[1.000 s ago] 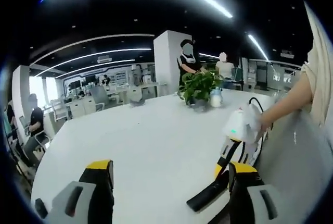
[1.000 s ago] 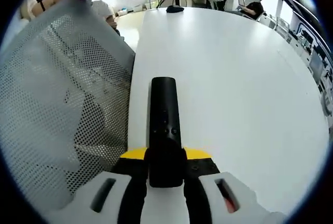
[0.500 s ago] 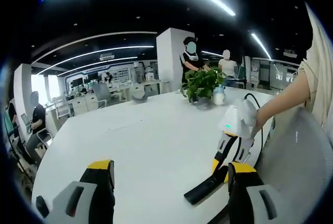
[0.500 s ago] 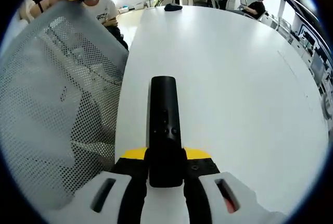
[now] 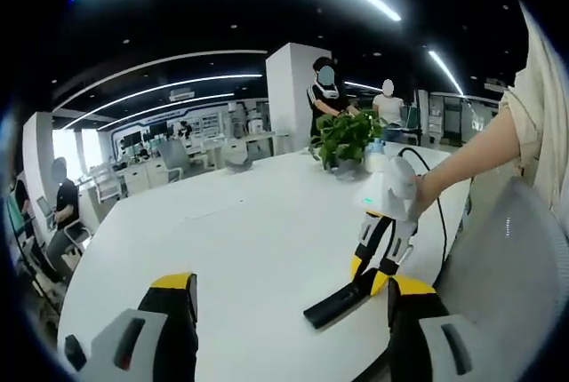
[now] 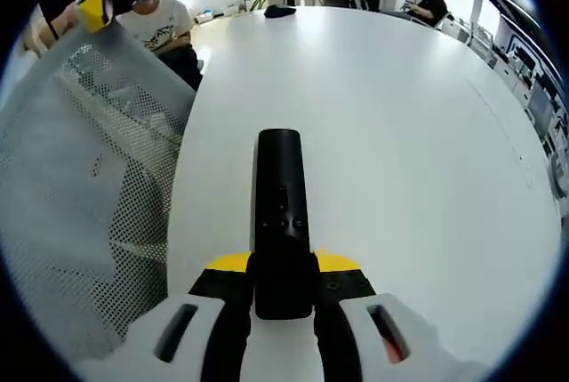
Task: Press the specified remote control buttons in sequence, fully releasing each button before pressing the next.
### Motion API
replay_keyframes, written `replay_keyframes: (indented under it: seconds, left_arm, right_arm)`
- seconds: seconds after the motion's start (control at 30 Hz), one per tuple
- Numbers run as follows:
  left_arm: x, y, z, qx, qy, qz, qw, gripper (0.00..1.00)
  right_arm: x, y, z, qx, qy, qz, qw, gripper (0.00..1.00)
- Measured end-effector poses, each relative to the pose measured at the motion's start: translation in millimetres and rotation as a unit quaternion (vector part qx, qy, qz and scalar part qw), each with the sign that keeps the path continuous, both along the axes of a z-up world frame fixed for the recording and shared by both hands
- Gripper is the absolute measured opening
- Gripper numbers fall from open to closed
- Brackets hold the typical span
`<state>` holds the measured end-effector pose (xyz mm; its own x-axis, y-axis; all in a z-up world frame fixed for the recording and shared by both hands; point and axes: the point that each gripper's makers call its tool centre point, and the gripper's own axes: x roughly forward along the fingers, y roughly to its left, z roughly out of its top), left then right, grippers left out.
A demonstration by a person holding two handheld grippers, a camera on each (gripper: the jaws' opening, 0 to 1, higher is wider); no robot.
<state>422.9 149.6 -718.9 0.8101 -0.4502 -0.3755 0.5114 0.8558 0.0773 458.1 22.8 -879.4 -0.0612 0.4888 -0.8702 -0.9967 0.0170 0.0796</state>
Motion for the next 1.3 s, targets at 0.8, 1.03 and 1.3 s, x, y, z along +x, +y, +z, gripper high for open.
replay_keyframes:
  seconds: [0.8, 1.03, 1.3]
  left_arm:
    - [-1.3, -1, -7.9, 0.023, 0.01, -0.009, 0.9997, 0.92]
    - [-0.8, 0, -9.1, 0.022, 0.012, -0.005, 0.9997, 0.92]
    - [-0.3, 2, -10.8, 0.022, 0.017, -0.001, 0.9996, 0.92]
  right_arm:
    - [27, -2, -0.3, -0.021, 0.009, 0.016, 0.9996, 0.24]
    - [35, -2, -0.3, -0.021, 0.013, 0.015, 0.9996, 0.24]
    - [47, -1, -0.5, -0.021, 0.014, 0.016, 0.9995, 0.24]
